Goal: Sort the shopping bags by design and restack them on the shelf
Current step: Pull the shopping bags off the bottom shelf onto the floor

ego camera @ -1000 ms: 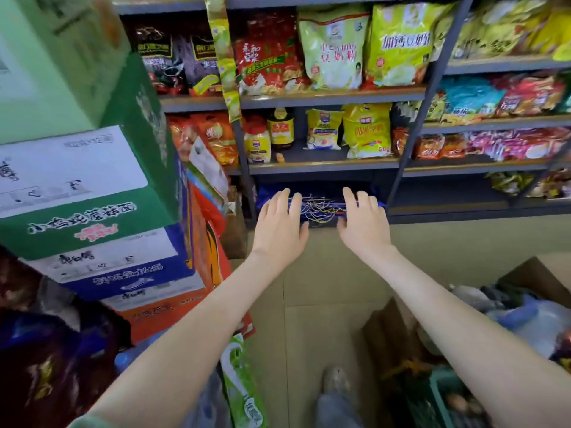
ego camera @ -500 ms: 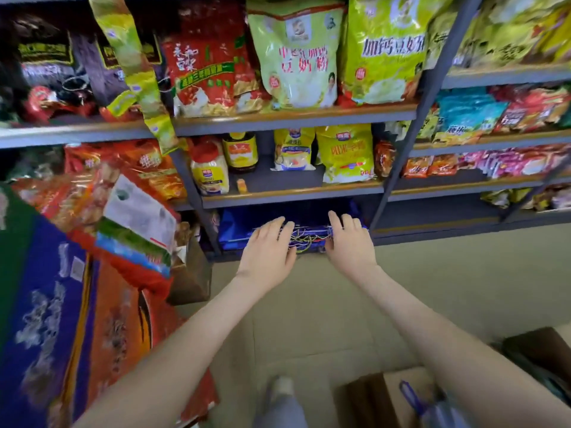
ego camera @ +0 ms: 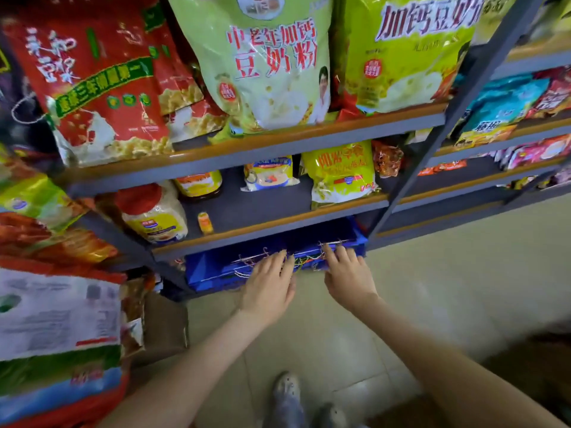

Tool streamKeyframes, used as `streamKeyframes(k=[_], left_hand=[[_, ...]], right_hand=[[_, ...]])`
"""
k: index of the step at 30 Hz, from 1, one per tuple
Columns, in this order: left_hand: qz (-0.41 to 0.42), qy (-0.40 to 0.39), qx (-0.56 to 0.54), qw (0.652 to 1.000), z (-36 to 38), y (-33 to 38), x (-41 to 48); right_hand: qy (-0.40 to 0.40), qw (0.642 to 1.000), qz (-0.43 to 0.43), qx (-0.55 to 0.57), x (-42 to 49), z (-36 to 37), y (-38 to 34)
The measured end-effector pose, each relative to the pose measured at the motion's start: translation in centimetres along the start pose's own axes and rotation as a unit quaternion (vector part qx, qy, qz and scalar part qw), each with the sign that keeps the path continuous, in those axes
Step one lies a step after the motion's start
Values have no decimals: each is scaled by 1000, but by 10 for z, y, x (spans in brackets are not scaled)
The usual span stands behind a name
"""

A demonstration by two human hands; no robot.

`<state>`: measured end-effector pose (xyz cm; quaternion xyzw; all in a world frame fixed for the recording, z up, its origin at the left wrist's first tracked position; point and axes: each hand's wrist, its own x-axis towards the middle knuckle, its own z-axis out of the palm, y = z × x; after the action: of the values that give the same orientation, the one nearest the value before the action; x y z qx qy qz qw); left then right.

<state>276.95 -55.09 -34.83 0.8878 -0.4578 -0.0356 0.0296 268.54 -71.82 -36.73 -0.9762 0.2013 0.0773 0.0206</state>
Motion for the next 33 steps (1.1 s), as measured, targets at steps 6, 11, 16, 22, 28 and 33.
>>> streamKeyframes(k=[6, 11, 16, 22, 28, 33], left_hand=[[-20, -66, 0, 998, 81, -22, 47], [-70, -118, -23, 990, 158, -32, 75], [-93, -119, -22, 988, 261, -52, 113], [-91, -91, -15, 992, 375, -79, 152], [-36, -49, 12, 998, 460, -93, 200], [-14, 13, 45, 999, 516, -95, 245]], right_hand=[[-75, 997, -20, -11, 62, 82, 25], [-91, 996, -14, -10, 114, 155, 43], [-76, 997, 23, 12, 163, 252, 47], [-39, 996, 54, 63, 215, 369, 41], [31, 997, 14, 67, 275, 448, 51], [54, 998, 17, 19, 319, 497, 77]])
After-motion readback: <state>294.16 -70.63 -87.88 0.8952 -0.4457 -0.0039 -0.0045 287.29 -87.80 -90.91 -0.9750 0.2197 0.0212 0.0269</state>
